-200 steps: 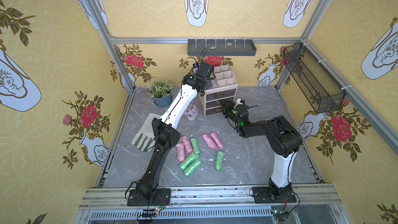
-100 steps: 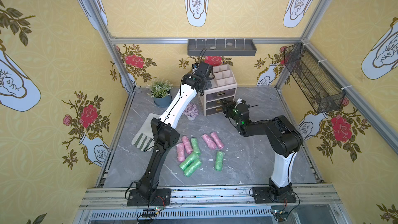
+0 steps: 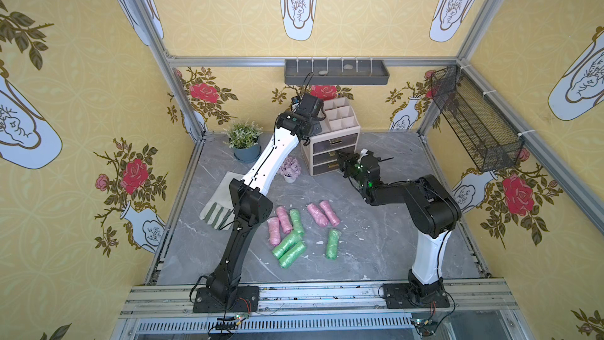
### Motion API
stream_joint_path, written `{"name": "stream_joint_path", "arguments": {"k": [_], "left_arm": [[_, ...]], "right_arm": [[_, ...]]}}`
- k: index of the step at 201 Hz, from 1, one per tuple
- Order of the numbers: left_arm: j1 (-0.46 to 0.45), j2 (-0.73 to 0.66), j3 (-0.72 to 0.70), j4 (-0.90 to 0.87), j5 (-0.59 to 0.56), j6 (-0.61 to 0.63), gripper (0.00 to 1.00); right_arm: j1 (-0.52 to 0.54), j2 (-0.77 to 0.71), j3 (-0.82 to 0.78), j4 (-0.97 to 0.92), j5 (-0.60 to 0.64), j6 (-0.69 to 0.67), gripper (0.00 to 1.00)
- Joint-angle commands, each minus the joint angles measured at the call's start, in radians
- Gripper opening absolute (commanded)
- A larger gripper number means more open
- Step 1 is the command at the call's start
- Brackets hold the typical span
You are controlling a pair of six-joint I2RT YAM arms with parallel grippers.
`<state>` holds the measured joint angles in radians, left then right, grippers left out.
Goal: Sort the rolls of trash bags by color and place them into the drawer
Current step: Open the drawer in the storage box.
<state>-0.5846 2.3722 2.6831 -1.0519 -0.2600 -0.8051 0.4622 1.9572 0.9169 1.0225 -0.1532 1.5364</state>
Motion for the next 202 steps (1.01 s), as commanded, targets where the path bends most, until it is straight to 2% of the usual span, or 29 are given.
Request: {"name": "stream_joint_path", "arguments": {"k": [1,202], "left_arm": [[-0.001,0.032,-0.005,-0.137,0.059,0.006,0.00],[-0.020,0.081,0.063,-0.169,0.012,-0.042,0.00]], "right_arm": [[-0.003,-0.003,0.005,0.074,-0.012,0.005,0.12],[-0.033,-0.146,-0.208,0.027,-0.216,0.026,0.08]]}}
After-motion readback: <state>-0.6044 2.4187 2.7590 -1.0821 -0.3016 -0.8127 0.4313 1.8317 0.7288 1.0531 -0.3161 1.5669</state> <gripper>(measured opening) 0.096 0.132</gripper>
